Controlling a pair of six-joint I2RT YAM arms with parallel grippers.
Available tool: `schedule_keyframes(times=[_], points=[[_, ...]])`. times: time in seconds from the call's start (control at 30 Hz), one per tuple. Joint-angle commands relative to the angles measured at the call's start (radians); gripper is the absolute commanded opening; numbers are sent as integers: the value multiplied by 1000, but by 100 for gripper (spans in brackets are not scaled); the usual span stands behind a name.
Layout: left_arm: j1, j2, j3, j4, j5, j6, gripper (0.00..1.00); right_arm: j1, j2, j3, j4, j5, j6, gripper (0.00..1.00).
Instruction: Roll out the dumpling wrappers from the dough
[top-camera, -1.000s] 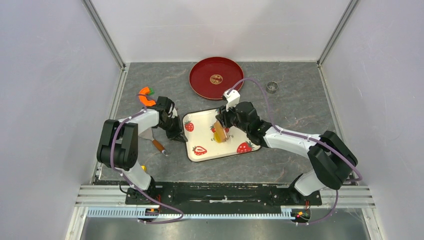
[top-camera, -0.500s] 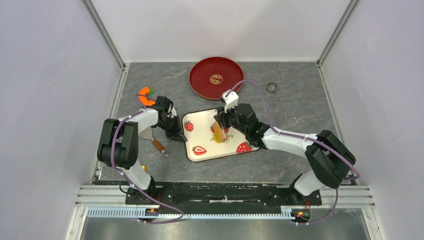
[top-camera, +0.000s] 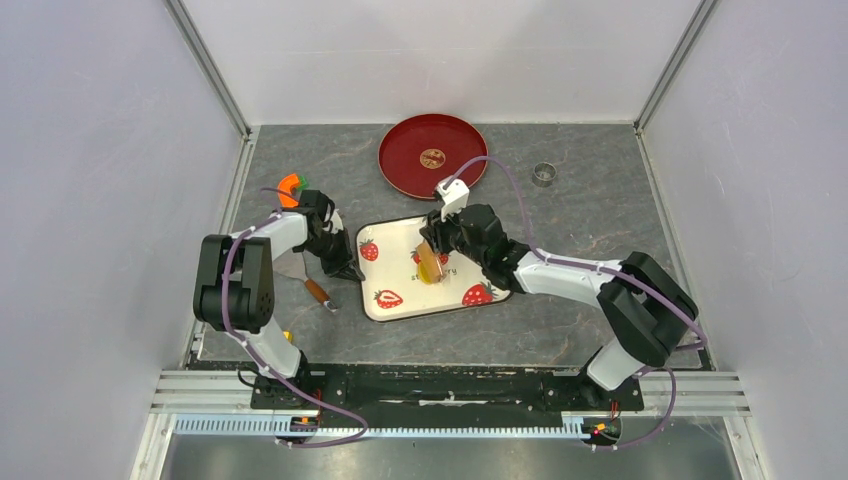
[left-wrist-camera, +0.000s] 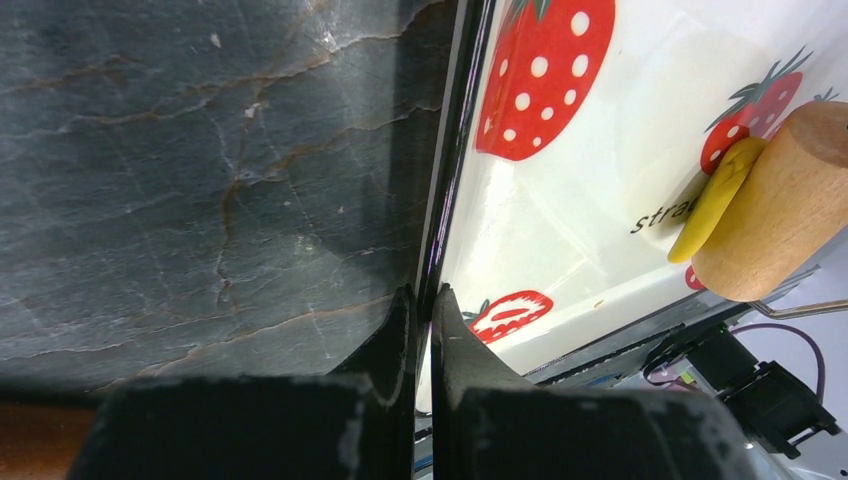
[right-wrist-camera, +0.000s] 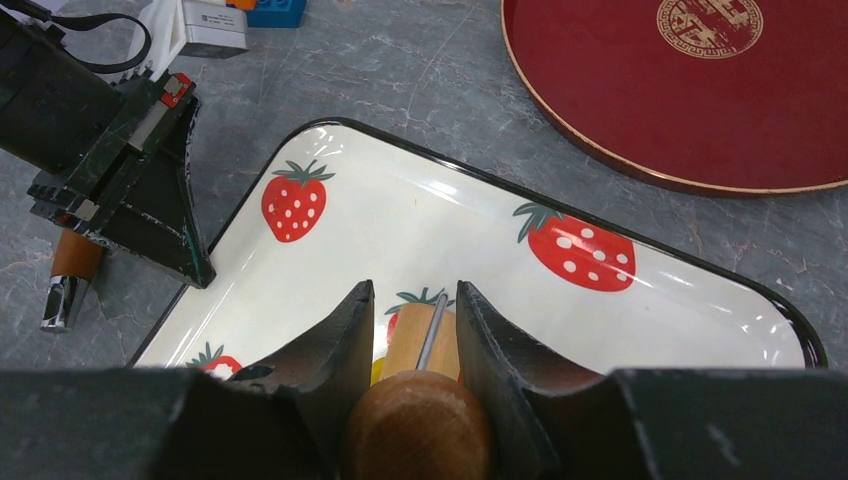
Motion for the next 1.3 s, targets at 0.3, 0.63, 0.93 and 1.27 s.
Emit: schedule_keyframes(times=[0.3, 0.63, 0.93, 1.27], points=[[69, 41, 13, -92, -245, 67, 2, 14, 220, -71, -553, 125, -160, 0], [149, 44, 29, -122, -303, 81, 2, 14, 199, -92, -539, 109, -148, 0], [178, 43, 42, -142, -353, 93, 2, 14, 216, -95, -526, 83, -146, 0], [225, 54, 64, -157, -341, 124, 2, 5, 242, -113, -519, 82, -116, 0]])
